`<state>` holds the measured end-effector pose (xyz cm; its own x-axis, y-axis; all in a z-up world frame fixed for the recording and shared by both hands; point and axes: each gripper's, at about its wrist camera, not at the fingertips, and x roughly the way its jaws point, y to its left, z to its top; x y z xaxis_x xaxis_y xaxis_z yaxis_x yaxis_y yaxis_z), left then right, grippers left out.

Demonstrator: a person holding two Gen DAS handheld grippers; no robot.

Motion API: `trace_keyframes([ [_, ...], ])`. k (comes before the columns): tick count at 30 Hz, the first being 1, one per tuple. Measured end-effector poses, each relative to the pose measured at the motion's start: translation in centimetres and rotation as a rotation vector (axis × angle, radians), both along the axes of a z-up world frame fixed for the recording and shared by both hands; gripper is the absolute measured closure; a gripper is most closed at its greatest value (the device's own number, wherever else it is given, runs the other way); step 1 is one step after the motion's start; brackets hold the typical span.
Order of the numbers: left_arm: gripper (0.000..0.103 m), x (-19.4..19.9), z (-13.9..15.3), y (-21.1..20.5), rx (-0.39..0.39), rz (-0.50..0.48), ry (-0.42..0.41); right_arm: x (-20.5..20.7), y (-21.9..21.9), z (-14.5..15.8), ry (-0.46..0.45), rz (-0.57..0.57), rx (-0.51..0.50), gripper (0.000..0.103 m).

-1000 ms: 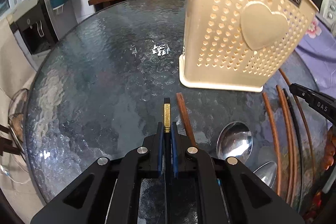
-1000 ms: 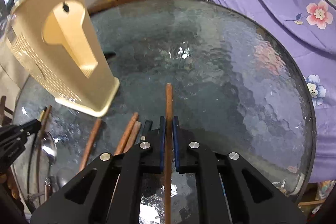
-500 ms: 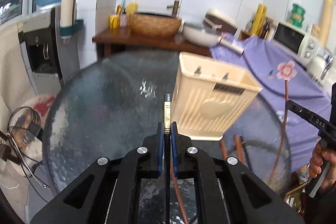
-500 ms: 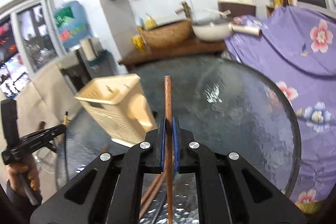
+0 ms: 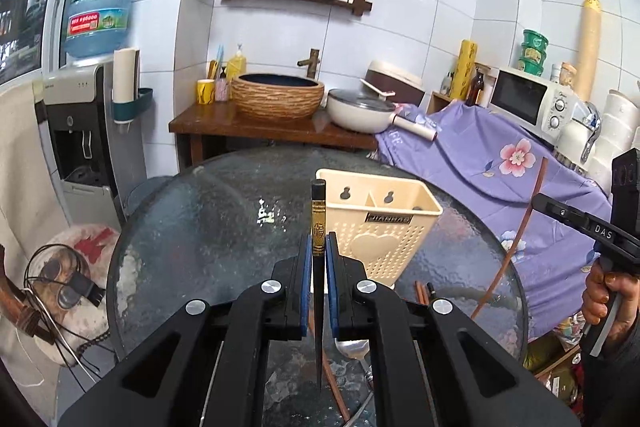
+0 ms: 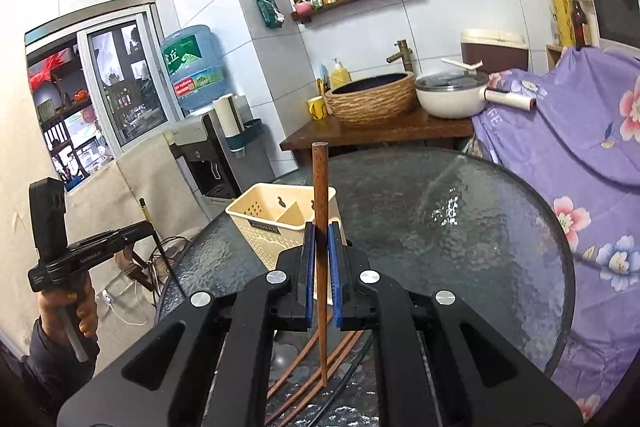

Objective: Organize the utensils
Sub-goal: 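Lift both chopsticks and carry them over the cream utensil holder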

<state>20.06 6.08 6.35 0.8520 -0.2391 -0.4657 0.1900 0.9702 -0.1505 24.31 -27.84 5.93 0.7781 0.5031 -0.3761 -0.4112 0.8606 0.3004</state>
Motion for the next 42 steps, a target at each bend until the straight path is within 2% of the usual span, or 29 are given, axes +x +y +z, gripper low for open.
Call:
trace_keyframes([
  [8,0.096,0.0,3.6,0.1,-0.003,-0.008,-0.073,0.7,1.0,3.2,-0.032,0.056,-0.004,0.096],
  [11,0.096,0.3,6.4,0.1,-0.004,-0.015,-0.111,1.2,1.3,5.4,-0.06,0.076,-0.002,0.096],
  [17,0.096,1.3,11.8,0.1,-0.058,-0.01,-0.212,2.7,2.3,11.1,-0.153,0.091,0.034,0.096],
  [21,0.096,3.8,14.8,-1.5,-0.065,0.003,-0.247,4.7,3.7,13.6,-0.179,0.055,0.04,0.096],
  [24,0.096,5.8,15.5,-2.7,-0.051,0.014,-0.252,6.3,4.9,14.4,-0.197,0.014,0.039,0.096],
  [26,0.096,6.9,15.1,-3.5,-0.033,0.021,-0.247,7.3,5.6,14.1,-0.209,-0.018,0.029,0.096],
  [29,0.096,8.6,12.8,-4.7,-0.005,0.022,-0.208,8.6,6.6,12.2,-0.192,-0.044,-0.003,0.096],
  [35,0.096,11.2,7.4,-4.6,-0.007,0.047,-0.094,10.7,7.6,6.0,-0.111,-0.071,-0.043,0.096],
  [38,0.096,12.2,4.6,-4.1,-0.009,0.057,-0.037,11.5,7.8,3.6,-0.065,-0.066,-0.046,0.096],
  [42,0.096,12.7,2.4,-3.8,-0.011,0.062,0.01,11.9,7.9,1.5,-0.029,-0.065,-0.05,0.096],
])
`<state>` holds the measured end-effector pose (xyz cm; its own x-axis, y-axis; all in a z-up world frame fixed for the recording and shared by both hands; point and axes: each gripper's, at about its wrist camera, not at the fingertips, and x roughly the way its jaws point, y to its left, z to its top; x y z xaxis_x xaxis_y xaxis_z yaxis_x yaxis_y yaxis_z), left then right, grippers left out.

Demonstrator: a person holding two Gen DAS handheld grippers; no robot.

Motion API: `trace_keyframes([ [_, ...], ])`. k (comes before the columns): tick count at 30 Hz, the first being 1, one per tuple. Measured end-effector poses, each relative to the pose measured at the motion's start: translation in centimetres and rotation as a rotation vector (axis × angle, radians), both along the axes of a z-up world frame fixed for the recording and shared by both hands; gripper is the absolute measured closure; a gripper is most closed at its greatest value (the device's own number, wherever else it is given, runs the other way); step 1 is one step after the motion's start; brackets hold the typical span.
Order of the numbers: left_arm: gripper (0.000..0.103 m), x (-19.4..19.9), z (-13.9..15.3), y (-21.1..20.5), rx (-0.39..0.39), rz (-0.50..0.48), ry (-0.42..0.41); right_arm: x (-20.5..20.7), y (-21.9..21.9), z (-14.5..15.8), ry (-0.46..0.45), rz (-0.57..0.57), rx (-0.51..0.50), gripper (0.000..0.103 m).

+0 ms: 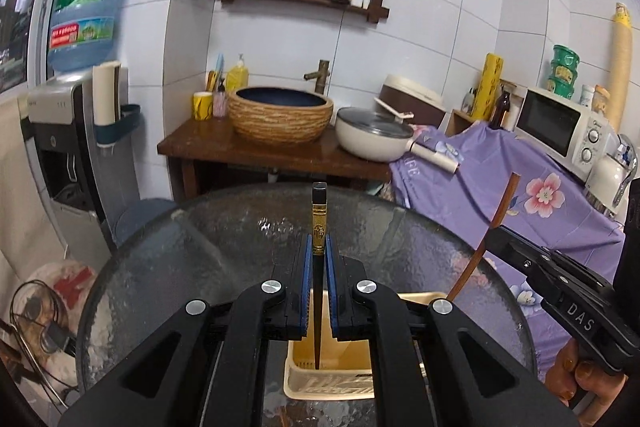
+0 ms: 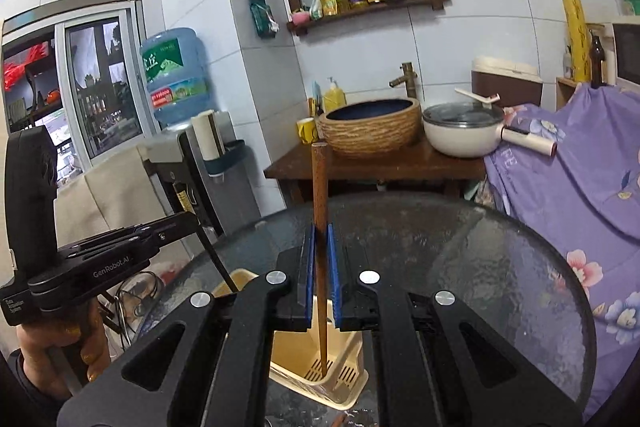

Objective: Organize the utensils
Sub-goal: 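Lift both chopsticks and carry them over the cream utensil holder, then open both tools to drop the chopsticks into the holder, then move both tools back down toward the remaining wooden chopsticks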

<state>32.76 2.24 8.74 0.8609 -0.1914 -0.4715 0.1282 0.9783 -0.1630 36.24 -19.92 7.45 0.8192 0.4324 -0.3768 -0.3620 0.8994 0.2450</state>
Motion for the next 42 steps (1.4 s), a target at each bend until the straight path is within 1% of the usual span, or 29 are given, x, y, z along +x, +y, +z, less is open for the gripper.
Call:
trace_keyframes([
  [5,0.096,0.3,-1.7,0.0,0.008,-0.005,0.038,0.2,-0.1,-1.0,0.02,-0.009,0.011,0.096],
  [9,0.096,0.2,-2.0,0.1,0.011,0.004,0.037,0.2,-0.2,-1.3,0.028,-0.021,0.002,0.096],
  [11,0.08,0.2,-2.1,0.1,0.01,0.01,0.037,0.2,-0.4,-1.5,0.025,-0.038,0.007,0.095],
  [12,0.058,0.0,-2.1,0.2,0.008,0.012,0.028,0.2,-0.4,-1.5,0.027,-0.041,0.007,0.091],
  [13,0.038,-0.3,-1.9,0.2,0.003,0.016,0.013,0.1,-0.5,-1.5,0.025,-0.046,0.007,0.073],
  [14,0.035,-0.8,-1.7,0.3,-0.004,0.021,-0.007,-0.2,-0.6,-1.5,0.015,-0.056,0.012,0.059],
  [15,0.034,-1.4,-1.5,0.3,-0.011,0.025,-0.031,-0.6,-0.7,-1.4,-0.003,-0.07,0.022,0.033],
  [16,0.03,-2.1,-1.2,0.2,-0.01,0.019,-0.048,-1.3,-0.9,-1.3,-0.031,-0.084,0.027,0.031],
  [17,0.025,-2.7,-1.0,0.1,-0.004,0.01,-0.059,-1.6,-0.8,-1.1,-0.038,-0.086,0.017,0.031],
  [18,0.018,-3.3,-0.8,0.0,0.001,0.005,-0.074,-2.0,-0.9,-1.1,-0.048,-0.088,0.005,0.031],
  [19,0.013,-3.8,-0.7,0.0,0.004,0.005,-0.09,-2.7,-1.0,-1.1,-0.061,-0.098,-0.008,0.031],
  [20,0.011,-4.9,-0.6,0.1,0.008,0.01,-0.117,-3.1,-1.2,-1.1,-0.064,-0.106,-0.013,0.031],
  [21,0.006,-5.4,-0.5,0.2,0.011,0.014,-0.13,-3.6,-1.4,-1.2,-0.063,-0.112,-0.019,0.03],
  [23,0.006,-6.8,-0.8,0.6,0.017,0.03,-0.154,-4.4,-1.8,-1.7,-0.057,-0.111,-0.022,0.03],
  [24,0.006,-7.3,-1.1,0.8,0.019,0.037,-0.155,-4.8,-2.0,-2.0,-0.052,-0.11,-0.024,0.029],
  [25,0.006,-7.7,-1.4,0.9,0.018,0.041,-0.147,-5.3,-2.2,-2.5,-0.039,-0.109,-0.033,0.026],
  [27,0.006,-8.3,-2.3,1.4,0.002,0.04,-0.113,-6.1,-2.3,-3.4,-0.011,-0.098,-0.057,0.026],
  [29,0.006,-9.0,-3.2,2.0,-0.017,0.044,-0.098,-6.9,-2.6,-4.1,0.0,-0.096,-0.074,0.025],
  [33,0.006,-10.3,-5.0,3.0,-0.024,0.091,-0.07,-8.5,-2.8,-5.9,0.048,-0.092,-0.112,0.023],
  [35,0.006,-10.6,-6.3,3.3,-0.006,0.112,-0.036,-9.1,-2.7,-7.4,0.093,-0.081,-0.146,0.022],
  [36,0.006,-10.6,-7.3,3.5,0.018,0.123,0.003,-9.3,-2.7,-7.9,0.11,-0.077,-0.156,0.022],
  [38,0.006,-10.9,-8.8,3.8,0.038,0.13,0.05,-9.7,-2.8,-9.4,0.157,-0.073,-0.169,0.022],
  [42,0.007,-11.5,-12.4,5.1,0.036,0.146,0.163,-10.2,-3.2,-12.0,0.231,-0.087,-0.175,0.023],
])
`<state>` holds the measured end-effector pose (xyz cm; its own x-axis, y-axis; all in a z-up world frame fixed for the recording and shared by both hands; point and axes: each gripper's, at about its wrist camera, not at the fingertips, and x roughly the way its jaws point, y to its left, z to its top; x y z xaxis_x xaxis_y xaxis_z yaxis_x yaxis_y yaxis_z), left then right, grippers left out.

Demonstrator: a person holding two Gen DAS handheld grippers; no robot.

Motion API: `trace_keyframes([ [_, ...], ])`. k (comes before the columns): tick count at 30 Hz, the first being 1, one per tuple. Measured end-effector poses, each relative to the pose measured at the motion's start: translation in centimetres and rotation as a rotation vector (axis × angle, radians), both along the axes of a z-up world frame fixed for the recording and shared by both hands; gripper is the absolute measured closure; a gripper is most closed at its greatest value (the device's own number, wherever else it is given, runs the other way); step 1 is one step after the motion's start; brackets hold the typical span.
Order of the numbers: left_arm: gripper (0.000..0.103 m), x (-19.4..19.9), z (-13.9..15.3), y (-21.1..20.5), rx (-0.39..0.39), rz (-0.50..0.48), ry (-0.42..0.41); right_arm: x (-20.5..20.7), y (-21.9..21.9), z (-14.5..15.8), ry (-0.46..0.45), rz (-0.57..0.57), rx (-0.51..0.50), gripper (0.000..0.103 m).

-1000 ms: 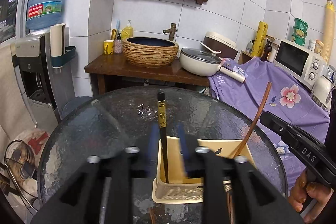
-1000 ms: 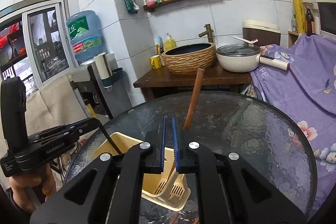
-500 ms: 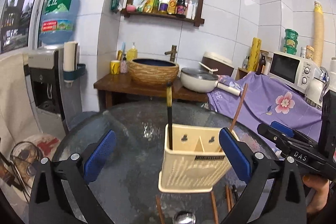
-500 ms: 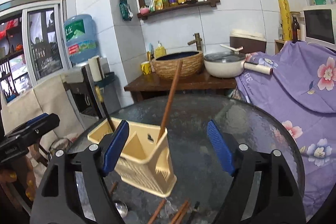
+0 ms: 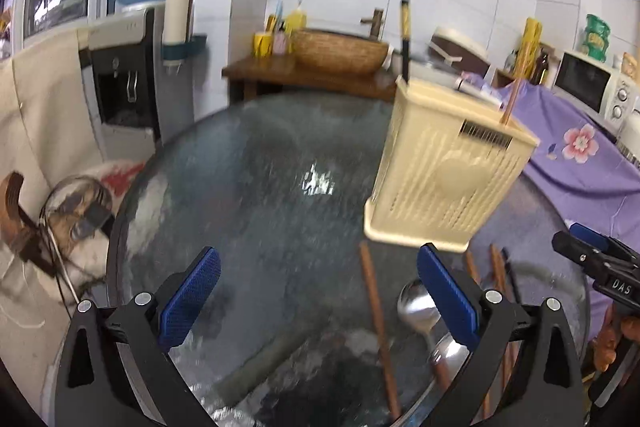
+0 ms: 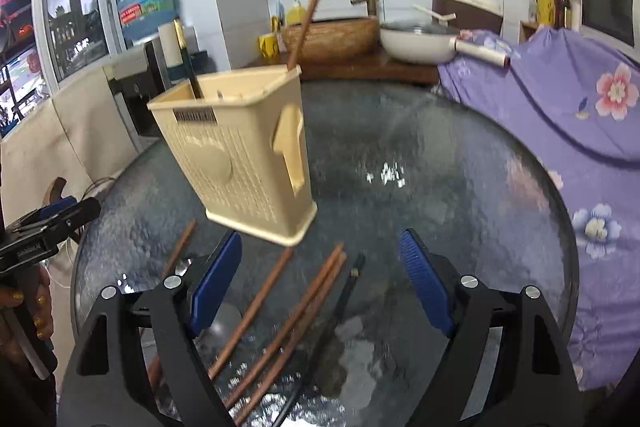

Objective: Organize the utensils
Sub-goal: 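Move both tools back down toward the remaining wooden chopsticks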

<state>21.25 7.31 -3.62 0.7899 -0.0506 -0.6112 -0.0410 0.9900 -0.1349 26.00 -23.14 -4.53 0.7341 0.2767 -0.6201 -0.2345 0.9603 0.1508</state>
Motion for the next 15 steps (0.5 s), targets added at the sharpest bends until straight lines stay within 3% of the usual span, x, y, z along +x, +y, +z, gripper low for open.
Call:
trace_keyframes([
  [5,0.007,-0.7,-2.3,0.7,-0.015,-0.003,0.069,-0.5,0.0,-3.3,0.089,-0.039,-0.038,0.025],
  [9,0.009,-1.3,-3.0,-0.2,0.028,-0.026,0.077,-0.8,0.5,-4.9,0.124,-0.052,-0.092,0.039],
  [15,0.026,-0.5,-4.1,-1.8,0.055,-0.089,0.122,-0.9,0.7,-6.1,0.17,-0.063,-0.09,0.046],
])
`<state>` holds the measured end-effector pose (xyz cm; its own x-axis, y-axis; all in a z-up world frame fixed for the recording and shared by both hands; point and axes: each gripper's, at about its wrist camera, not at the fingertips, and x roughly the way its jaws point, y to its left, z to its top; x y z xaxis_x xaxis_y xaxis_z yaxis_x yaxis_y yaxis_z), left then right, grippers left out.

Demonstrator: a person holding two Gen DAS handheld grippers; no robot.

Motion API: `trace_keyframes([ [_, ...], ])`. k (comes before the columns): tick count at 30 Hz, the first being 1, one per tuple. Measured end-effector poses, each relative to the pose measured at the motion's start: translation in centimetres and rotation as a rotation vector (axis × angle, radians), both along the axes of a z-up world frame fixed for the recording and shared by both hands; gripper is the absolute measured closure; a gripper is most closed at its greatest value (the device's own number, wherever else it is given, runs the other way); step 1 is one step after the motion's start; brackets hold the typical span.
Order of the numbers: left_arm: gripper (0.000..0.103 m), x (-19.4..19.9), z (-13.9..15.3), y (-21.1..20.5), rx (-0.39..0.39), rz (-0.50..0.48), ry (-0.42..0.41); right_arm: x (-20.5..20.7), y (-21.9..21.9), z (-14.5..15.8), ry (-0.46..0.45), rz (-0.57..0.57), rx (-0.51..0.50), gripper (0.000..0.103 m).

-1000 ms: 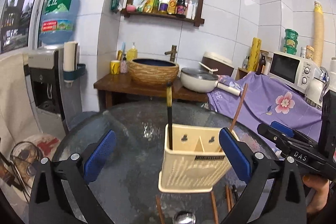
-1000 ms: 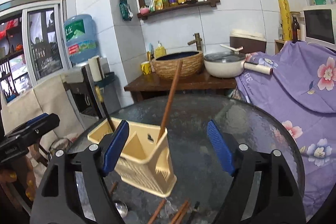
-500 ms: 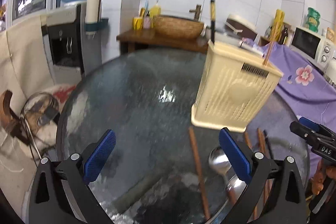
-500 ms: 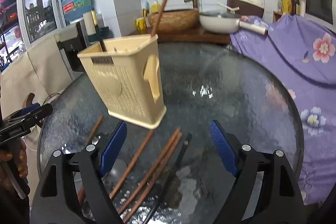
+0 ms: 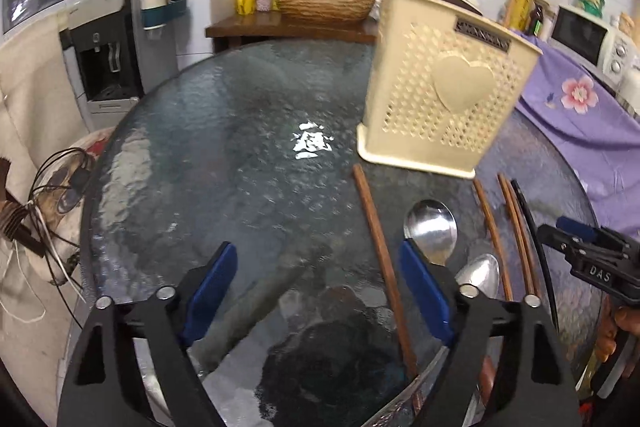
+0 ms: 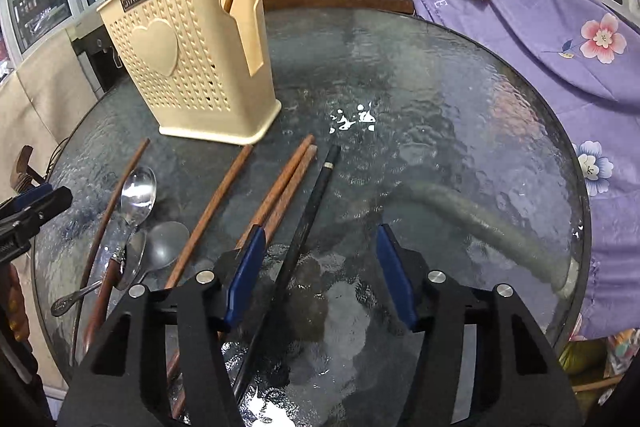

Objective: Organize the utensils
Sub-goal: 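Move both tools back down toward the remaining wooden chopsticks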

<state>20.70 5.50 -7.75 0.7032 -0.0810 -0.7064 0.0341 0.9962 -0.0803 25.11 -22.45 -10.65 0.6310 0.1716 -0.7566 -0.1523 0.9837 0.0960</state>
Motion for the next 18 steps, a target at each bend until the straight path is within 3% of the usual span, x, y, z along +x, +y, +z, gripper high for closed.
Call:
trace_keyframes([
  [4,0.038,0.5,-0.3,-0.5,0.004,-0.022,0.02,0.3,0.3,0.0,0.01,-0.004,-0.011,0.052],
  [13,0.051,0.9,-0.9,-2.1,0.027,-0.058,0.049,0.6,0.9,-0.5,0.027,-0.01,-0.047,0.061],
  [18,0.053,1.0,-1.3,-2.6,0.039,-0.066,0.063,1.2,1.1,-0.6,0.018,-0.011,-0.069,0.063],
])
